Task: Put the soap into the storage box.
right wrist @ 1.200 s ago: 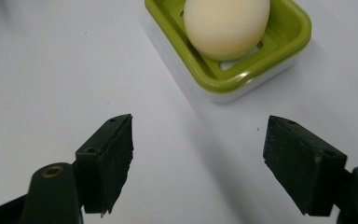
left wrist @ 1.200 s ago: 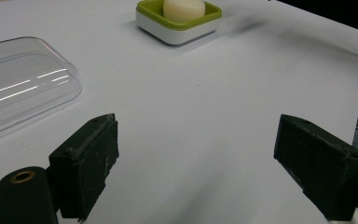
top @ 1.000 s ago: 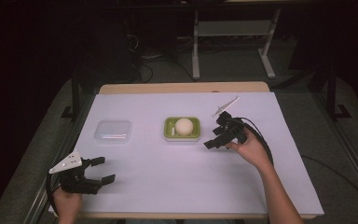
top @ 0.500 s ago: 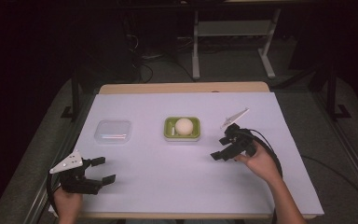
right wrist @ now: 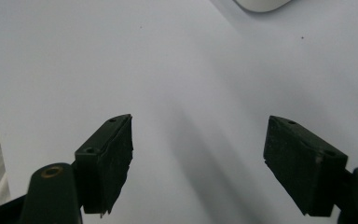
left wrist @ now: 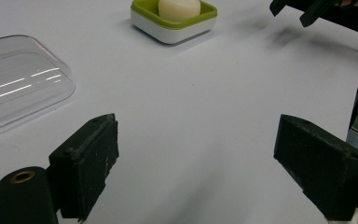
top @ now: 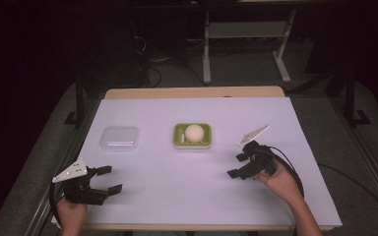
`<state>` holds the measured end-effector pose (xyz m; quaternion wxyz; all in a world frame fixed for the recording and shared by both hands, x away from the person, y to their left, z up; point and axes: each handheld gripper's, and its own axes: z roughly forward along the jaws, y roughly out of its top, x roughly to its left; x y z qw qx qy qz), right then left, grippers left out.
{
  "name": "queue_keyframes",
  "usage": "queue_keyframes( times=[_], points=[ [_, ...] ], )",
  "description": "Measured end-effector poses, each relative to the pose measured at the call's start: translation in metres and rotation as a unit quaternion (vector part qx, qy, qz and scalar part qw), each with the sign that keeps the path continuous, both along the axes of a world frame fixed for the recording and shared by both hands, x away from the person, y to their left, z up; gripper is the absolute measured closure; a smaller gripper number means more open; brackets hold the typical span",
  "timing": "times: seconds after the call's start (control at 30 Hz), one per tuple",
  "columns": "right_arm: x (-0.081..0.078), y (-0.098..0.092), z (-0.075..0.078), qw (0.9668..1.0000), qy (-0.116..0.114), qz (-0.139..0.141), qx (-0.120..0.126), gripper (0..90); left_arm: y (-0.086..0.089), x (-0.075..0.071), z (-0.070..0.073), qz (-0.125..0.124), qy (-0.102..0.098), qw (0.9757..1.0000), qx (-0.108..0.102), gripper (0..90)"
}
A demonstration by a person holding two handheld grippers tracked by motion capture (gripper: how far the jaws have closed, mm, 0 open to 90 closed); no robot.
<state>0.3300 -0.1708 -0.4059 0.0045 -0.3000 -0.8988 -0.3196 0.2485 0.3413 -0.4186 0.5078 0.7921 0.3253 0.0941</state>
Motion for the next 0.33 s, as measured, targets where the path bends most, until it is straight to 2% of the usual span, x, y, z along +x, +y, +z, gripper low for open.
queue_keyframes(
  times=[0.23, 0.3, 0.33],
  points=[
    [-0.019, -0.004, -0.004, 1.0, -0.006, -0.006, 0.004, 21.6, 0.0, 0.0, 0.0, 0.001, -0.001, 1.0, 0.004, 13.2],
    [-0.03, -0.006, -0.006, 0.9996, -0.023, -0.016, 0.01, 18.9, 0.0, 0.0, -0.001, 0.002, -0.002, 1.0, 0.008, 13.1],
    [-0.03, -0.006, -0.006, 0.9996, -0.023, -0.016, 0.01, 18.9, 0.0, 0.0, -0.001, 0.002, -0.002, 1.0, 0.009, 13.1]
  ],
)
